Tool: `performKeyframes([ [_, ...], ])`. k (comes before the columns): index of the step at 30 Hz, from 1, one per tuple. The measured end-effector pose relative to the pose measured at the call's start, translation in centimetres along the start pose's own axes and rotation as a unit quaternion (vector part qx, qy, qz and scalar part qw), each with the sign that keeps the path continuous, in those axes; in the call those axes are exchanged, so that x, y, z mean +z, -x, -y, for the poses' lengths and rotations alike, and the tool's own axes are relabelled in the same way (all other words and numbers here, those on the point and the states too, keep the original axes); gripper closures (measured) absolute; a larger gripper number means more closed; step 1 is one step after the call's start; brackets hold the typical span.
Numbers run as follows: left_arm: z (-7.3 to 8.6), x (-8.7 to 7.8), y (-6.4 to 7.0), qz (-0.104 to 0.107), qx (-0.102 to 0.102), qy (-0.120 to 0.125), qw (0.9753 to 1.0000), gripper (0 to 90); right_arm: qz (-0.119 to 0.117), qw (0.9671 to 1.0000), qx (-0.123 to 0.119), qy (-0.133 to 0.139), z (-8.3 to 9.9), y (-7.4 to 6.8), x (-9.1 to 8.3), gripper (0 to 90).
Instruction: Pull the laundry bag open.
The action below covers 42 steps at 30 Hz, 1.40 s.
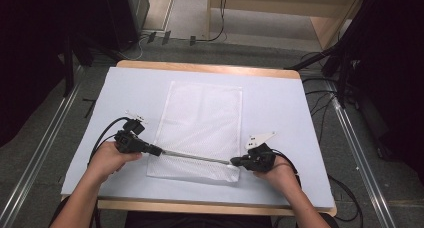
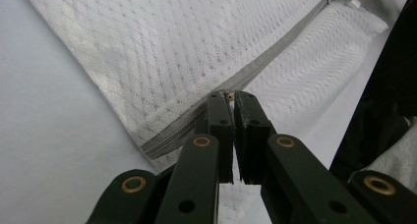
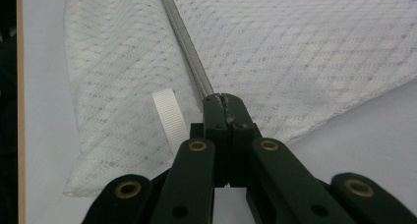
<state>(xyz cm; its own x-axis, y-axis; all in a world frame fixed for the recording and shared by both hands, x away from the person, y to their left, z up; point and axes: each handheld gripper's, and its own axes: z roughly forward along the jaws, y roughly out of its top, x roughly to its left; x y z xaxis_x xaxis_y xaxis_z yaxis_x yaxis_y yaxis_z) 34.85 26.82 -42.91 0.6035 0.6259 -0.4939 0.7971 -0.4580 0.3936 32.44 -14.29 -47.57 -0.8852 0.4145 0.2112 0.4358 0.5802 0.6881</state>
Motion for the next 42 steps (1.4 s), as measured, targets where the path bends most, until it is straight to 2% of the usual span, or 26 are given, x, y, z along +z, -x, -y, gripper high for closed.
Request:
performKeyframes([
  [3, 0.1, -0.1, 0.0, -0.009, -0.003, -0.004, 0.9999, 88.1, 0.001, 1.0, -0.002, -0.001, 0.0, 0.0, 0.0, 90.0],
  [8, 0.5, -0.7, -0.8, -0.005, -0.018, -0.003, 0.9998, 88.2, -0.002, 1.0, 0.001, -0.004, -0.1, 0.1, 0.0, 90.0],
  [9, 0.6, -0.8, -0.9, -0.006, -0.015, -0.006, 0.9999, 88.2, -0.002, 1.0, 0.002, -0.004, -0.1, 0.1, 0.0, 90.0],
  [11, 0.8, -1.1, -1.2, -0.012, -0.019, -0.005, 0.9997, 88.1, -0.003, 1.0, 0.003, -0.004, -0.1, 0.1, 0.0, 90.0],
  [13, 0.9, -1.2, -1.5, -0.007, -0.025, -0.001, 0.9997, 88.1, -0.004, 1.0, 0.002, -0.004, -0.1, 0.2, 0.0, 90.0],
  [14, 1.0, -1.4, -1.6, -0.02, -0.024, -0.005, 0.9995, 88.1, -0.004, 1.0, 0.002, -0.004, -0.1, 0.2, 0.0, 90.0],
  [17, 1.3, -1.9, -2.2, -0.02, -0.038, 0.001, 0.9991, 88.1, -0.003, 1.0, 0.001, -0.004, -0.1, 0.1, 0.0, 90.0],
  [19, 1.4, -2.0, -2.1, -0.021, -0.035, 0.005, 0.9991, 88.2, -0.003, 1.0, 0.001, -0.002, -0.2, 0.1, 0.1, 90.0],
  [21, 1.4, -1.8, -2.1, -0.023, -0.033, -0.001, 0.9992, 88.1, -0.001, 1.0, -0.001, -0.004, -0.2, 0.0, 0.1, 90.0],
  [24, 1.5, -1.7, -2.3, -0.015, -0.025, -0.005, 0.9996, 88.0, -0.002, 1.0, 0.0, -0.003, -0.2, 0.1, 0.1, 90.0],
  [28, 1.5, -1.7, -2.3, -0.012, -0.027, -0.003, 0.9996, 87.9, -0.004, 1.0, -0.001, -0.006, -0.3, 0.1, 0.1, 90.0],
  [35, 1.7, -1.6, -1.8, -0.007, -0.023, -0.011, 0.9996, 87.7, 0.011, 0.9999, -0.008, -0.009, -0.4, 0.2, 0.0, 90.0],
  [39, 1.8, -1.5, -1.7, -0.007, -0.024, -0.004, 0.9997, 87.3, 0.01, 0.9999, 0.002, -0.007, -0.3, 0.4, -0.1, 90.0],
  [42, 1.9, -1.2, -1.6, 0.001, -0.024, -0.013, 0.9996, 87.1, 0.01, 0.9999, -0.002, -0.01, -0.4, 0.4, -0.1, 90.0],
])
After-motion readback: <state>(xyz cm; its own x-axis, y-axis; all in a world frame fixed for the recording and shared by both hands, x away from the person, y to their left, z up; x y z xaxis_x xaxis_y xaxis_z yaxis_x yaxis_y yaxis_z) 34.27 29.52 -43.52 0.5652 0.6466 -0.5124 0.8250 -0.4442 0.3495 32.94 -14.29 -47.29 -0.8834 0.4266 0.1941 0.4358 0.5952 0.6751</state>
